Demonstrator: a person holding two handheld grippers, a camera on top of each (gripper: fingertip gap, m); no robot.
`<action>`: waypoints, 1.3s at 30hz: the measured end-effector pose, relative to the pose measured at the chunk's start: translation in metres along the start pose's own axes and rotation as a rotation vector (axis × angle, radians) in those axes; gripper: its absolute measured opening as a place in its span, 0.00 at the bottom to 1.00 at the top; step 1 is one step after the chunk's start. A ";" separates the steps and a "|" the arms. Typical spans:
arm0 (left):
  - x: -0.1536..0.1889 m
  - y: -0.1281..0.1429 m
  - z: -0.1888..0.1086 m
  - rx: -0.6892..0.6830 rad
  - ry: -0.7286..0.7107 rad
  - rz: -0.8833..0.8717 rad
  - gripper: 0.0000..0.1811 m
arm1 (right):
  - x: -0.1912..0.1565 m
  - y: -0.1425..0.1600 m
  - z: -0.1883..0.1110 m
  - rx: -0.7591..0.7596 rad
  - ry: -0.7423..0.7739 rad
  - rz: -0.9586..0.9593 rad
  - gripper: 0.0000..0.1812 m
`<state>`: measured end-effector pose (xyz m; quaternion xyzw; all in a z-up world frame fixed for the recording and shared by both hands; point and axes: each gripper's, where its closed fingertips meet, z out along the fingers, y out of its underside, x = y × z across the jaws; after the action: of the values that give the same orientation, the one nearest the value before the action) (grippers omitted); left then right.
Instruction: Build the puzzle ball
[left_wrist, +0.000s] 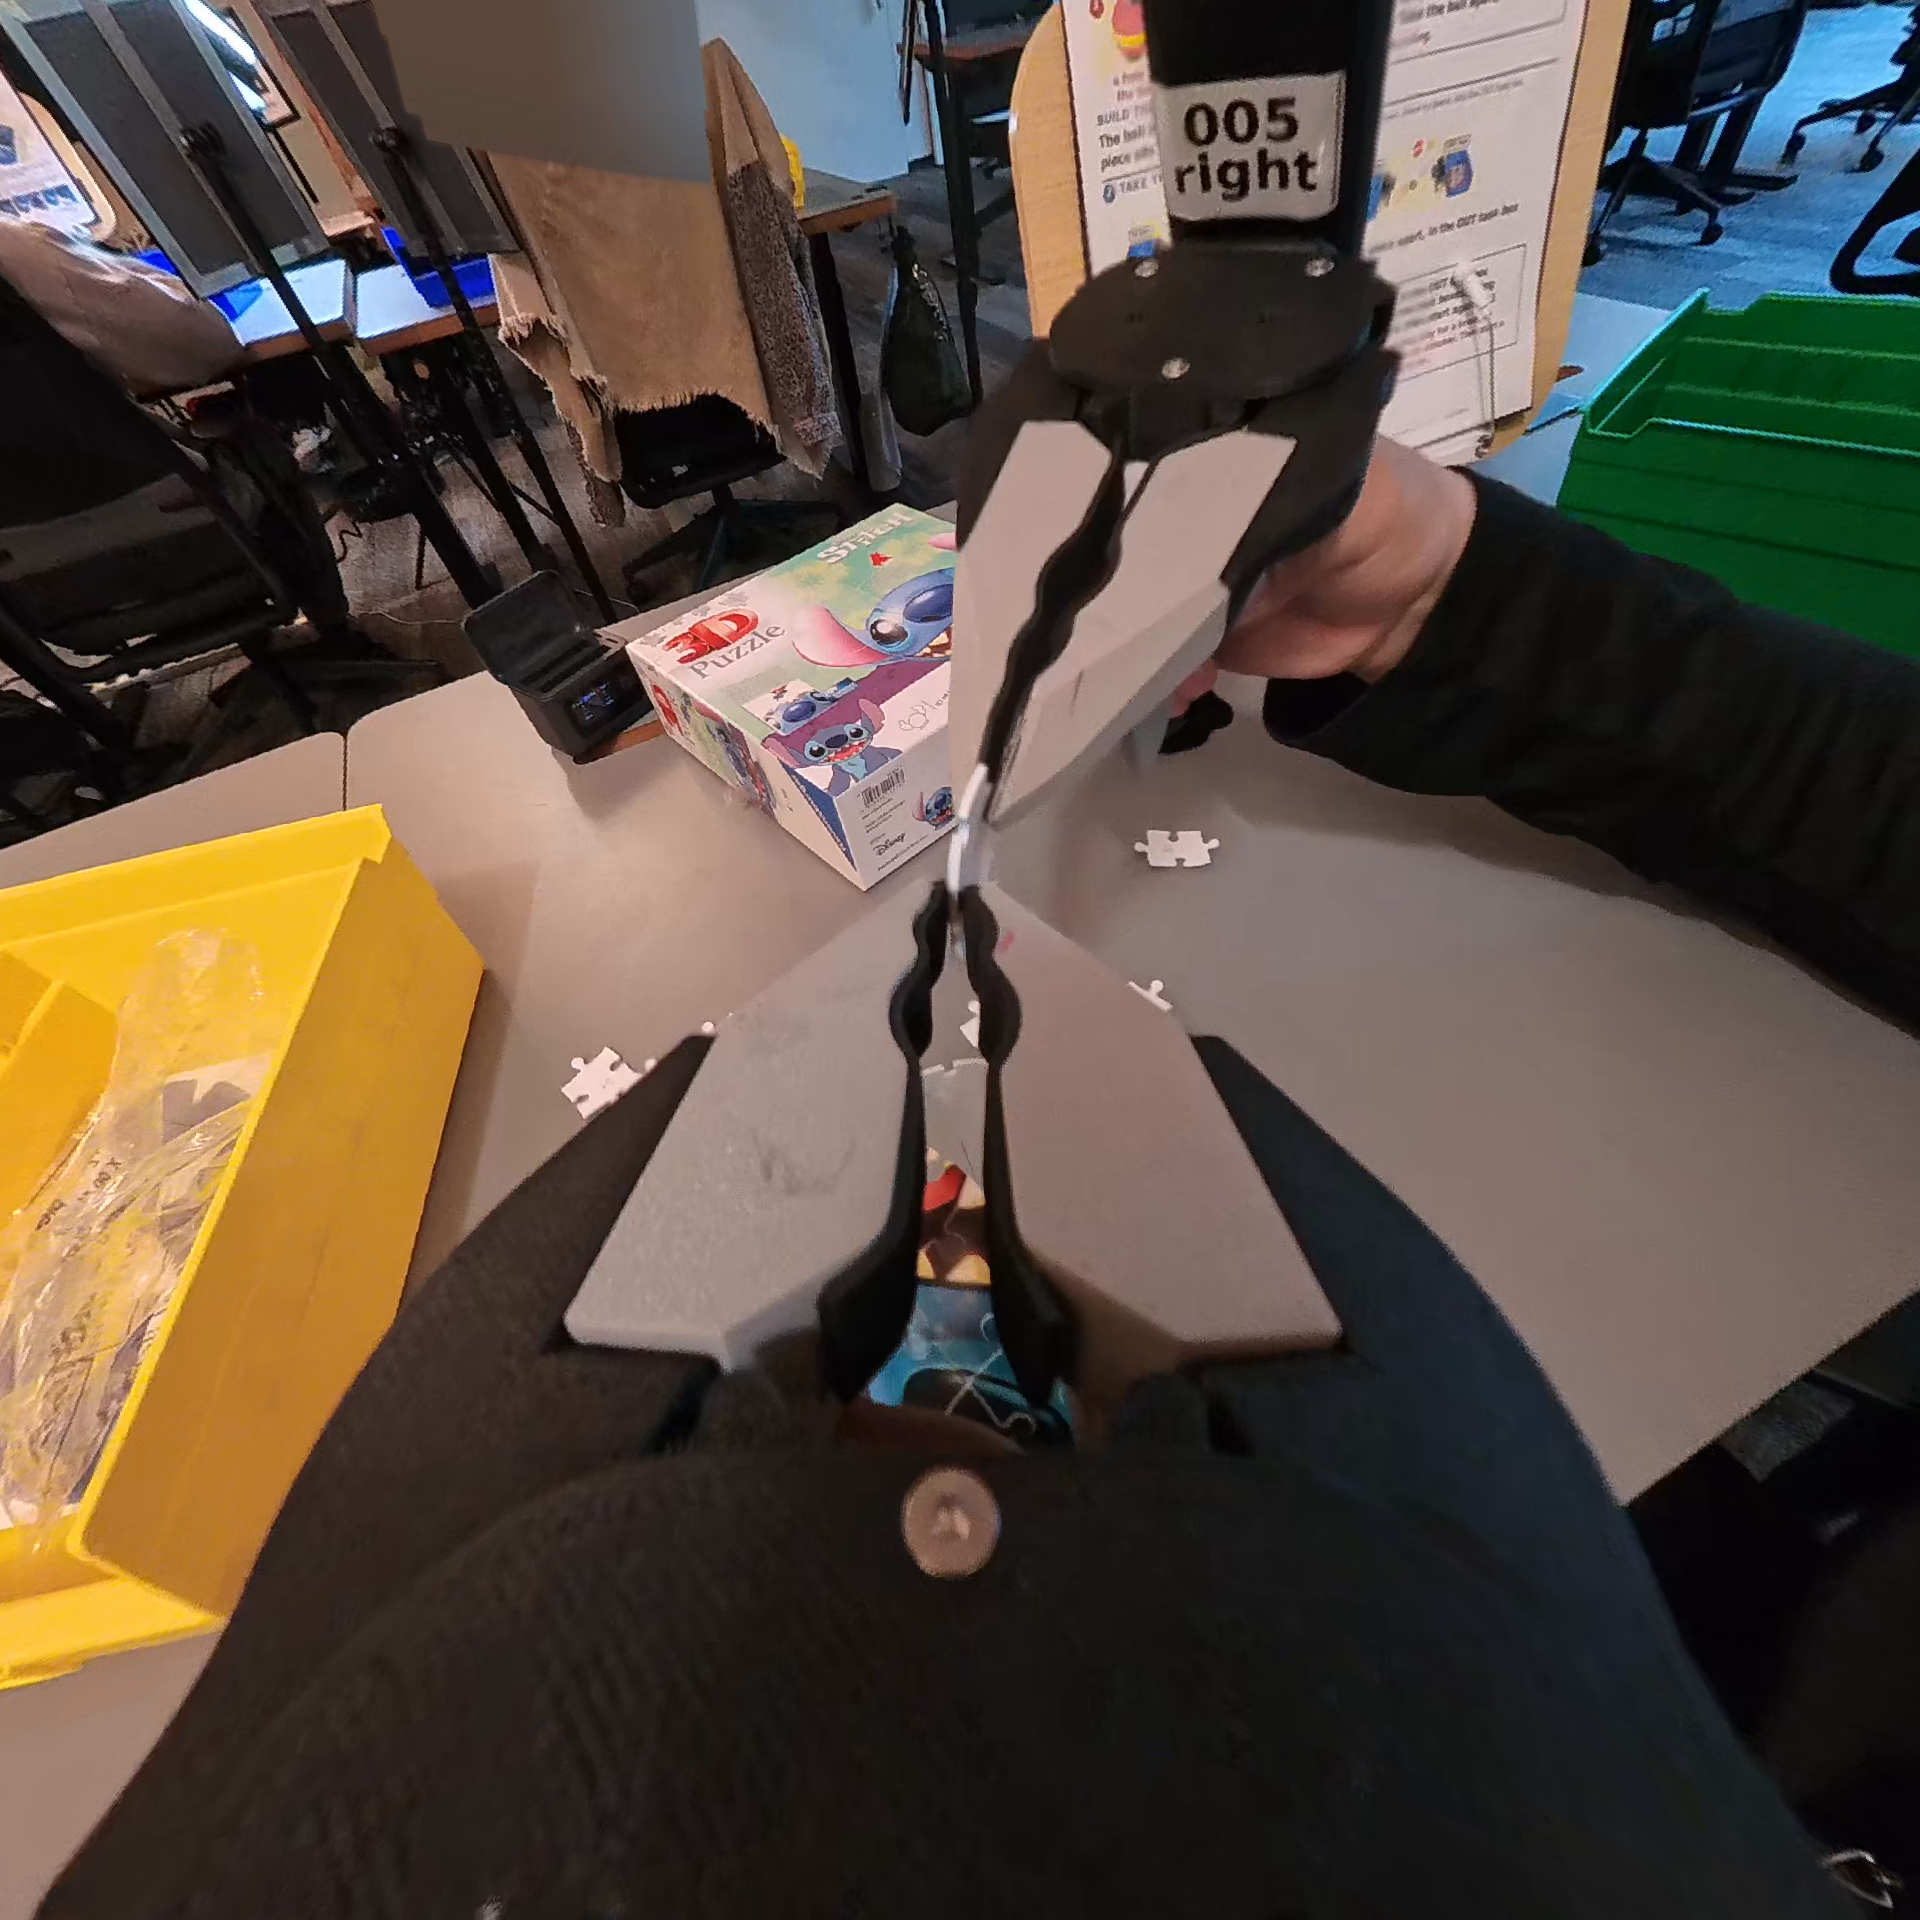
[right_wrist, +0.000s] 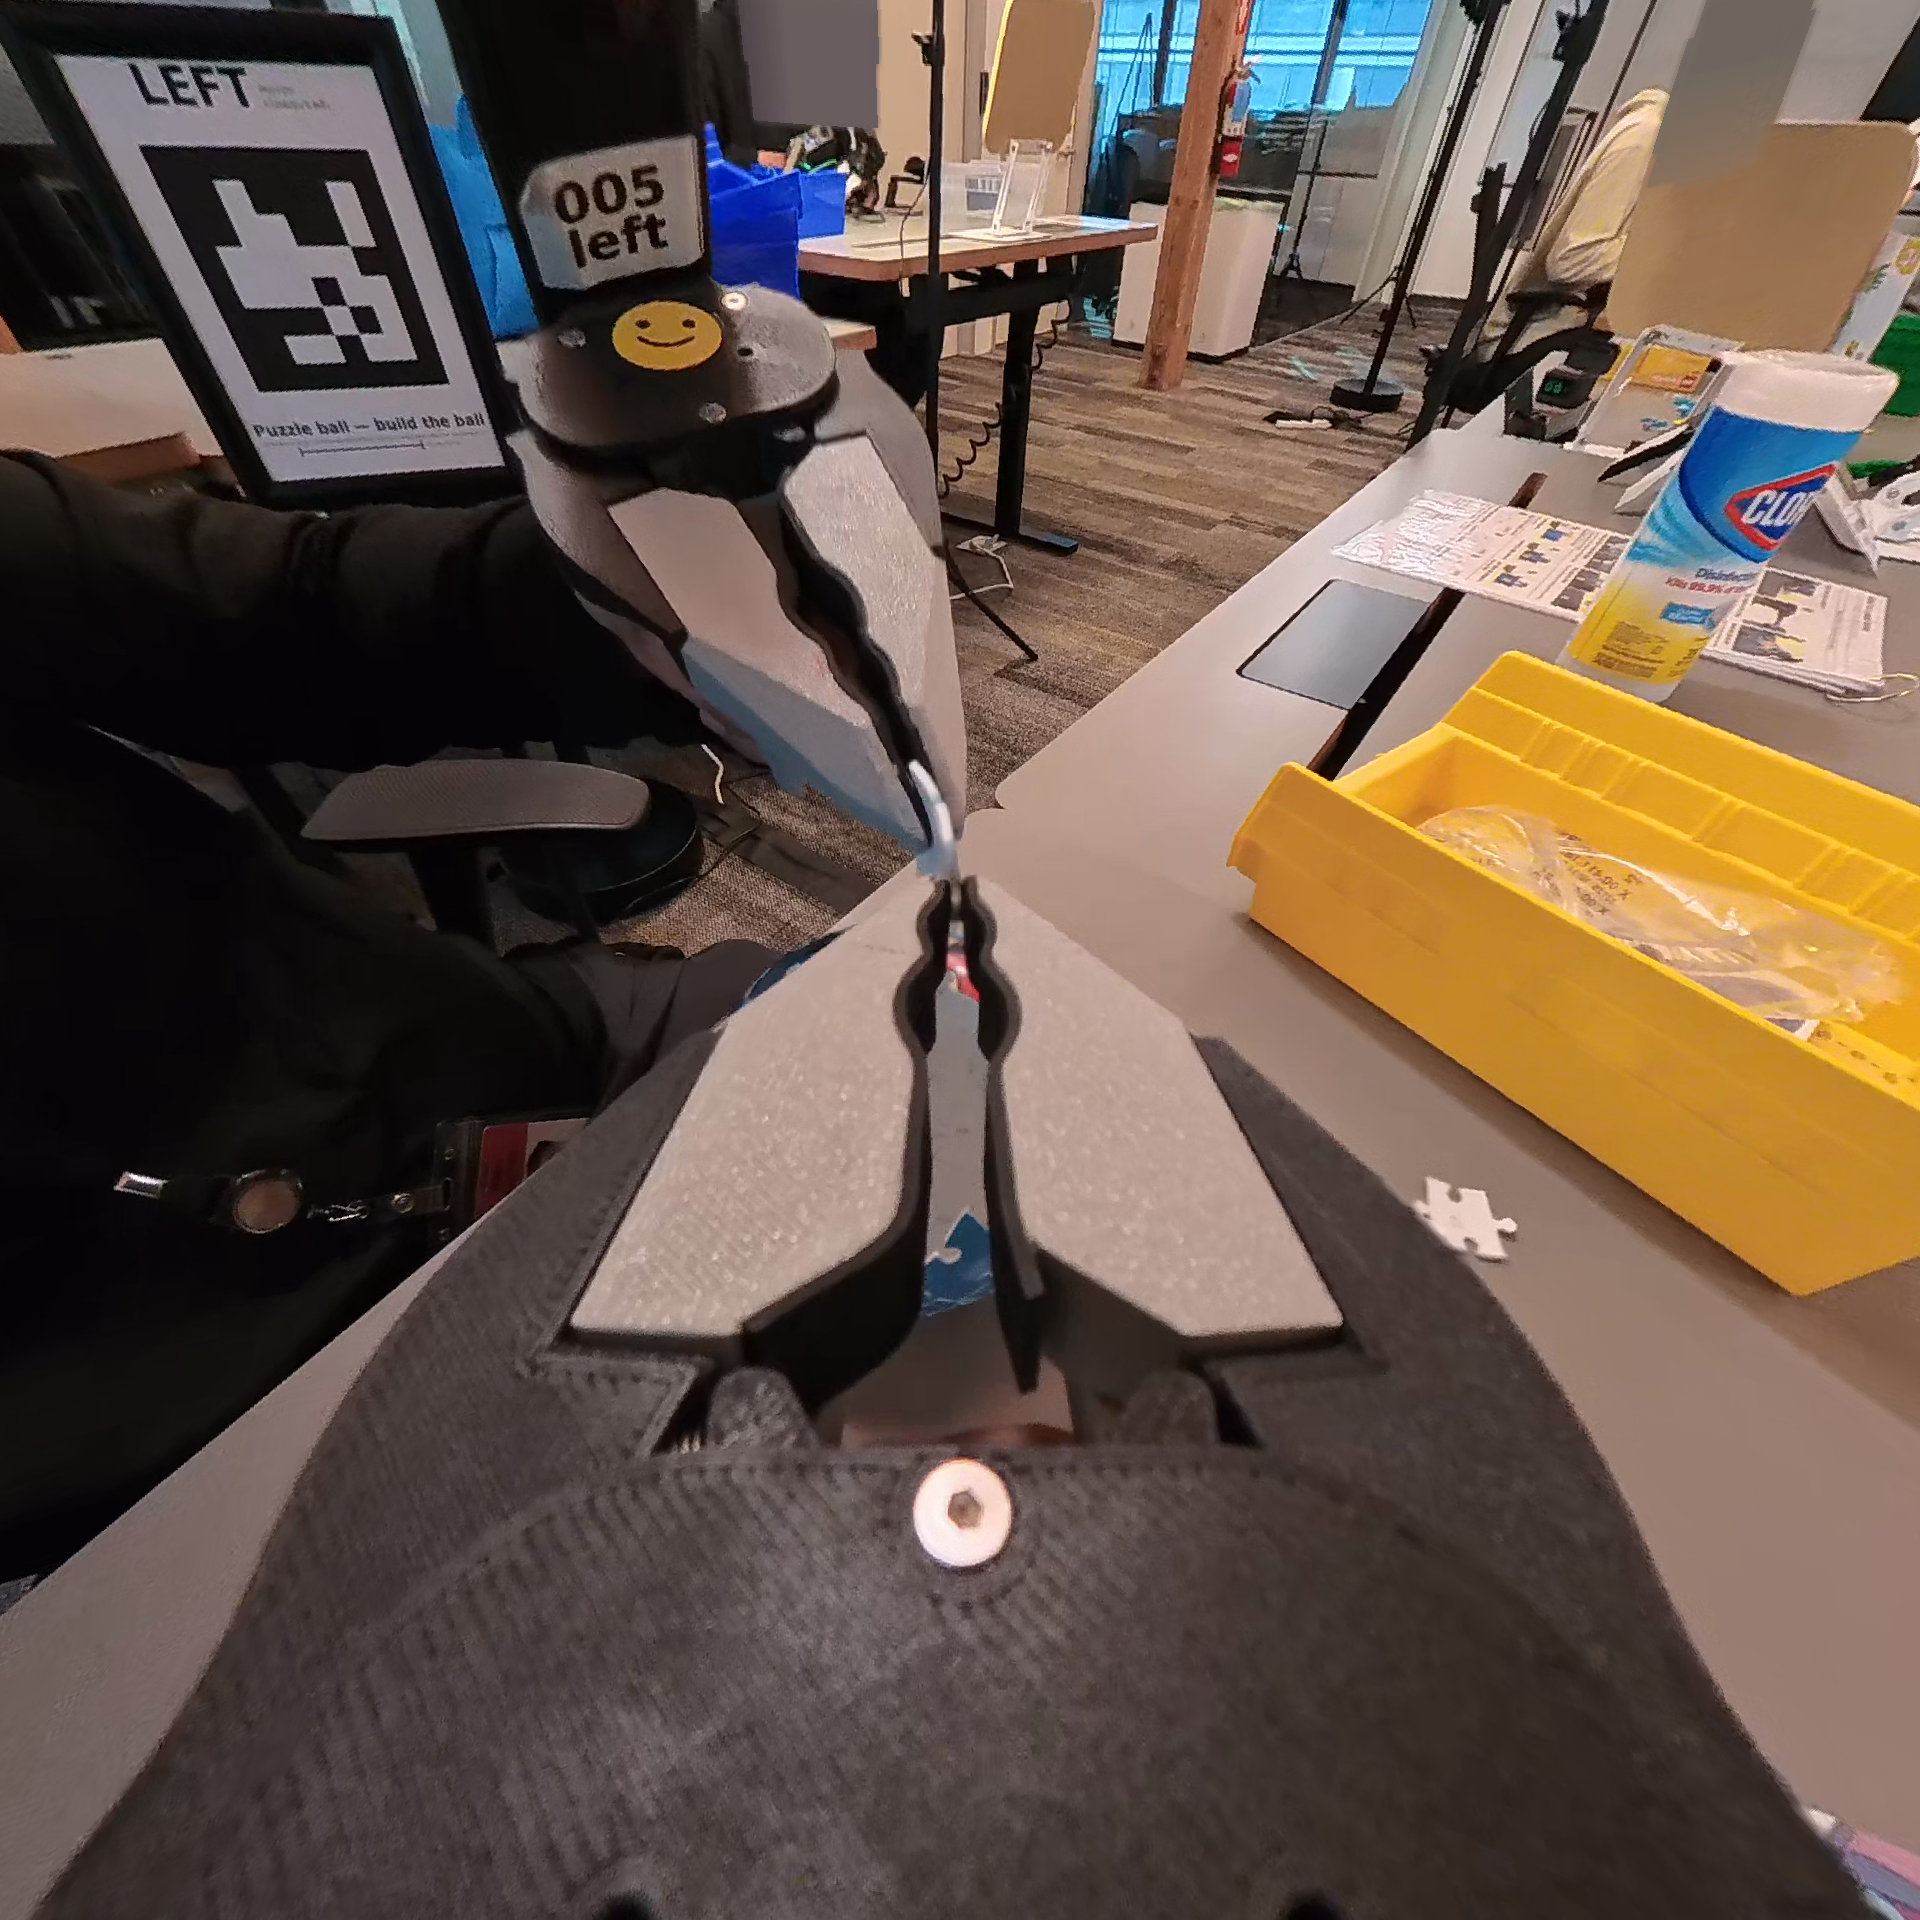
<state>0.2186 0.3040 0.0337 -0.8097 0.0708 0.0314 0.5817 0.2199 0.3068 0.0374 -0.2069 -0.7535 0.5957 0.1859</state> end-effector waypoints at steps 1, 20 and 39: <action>0.001 0.001 0.001 -0.003 0.006 0.000 0.00 | -0.001 -0.002 -0.001 0.007 0.000 -0.002 0.00; 0.006 0.008 0.005 -0.035 0.016 0.017 0.00 | -0.008 -0.009 0.003 0.018 -0.008 -0.010 0.00; -0.005 -0.005 0.006 -0.163 0.031 0.127 0.00 | 0.012 0.008 -0.010 -0.030 0.053 -0.009 0.06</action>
<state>0.2148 0.3114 0.0372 -0.8485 0.1279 0.0614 0.5097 0.2156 0.3228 0.0324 -0.2218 -0.7582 0.5778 0.2052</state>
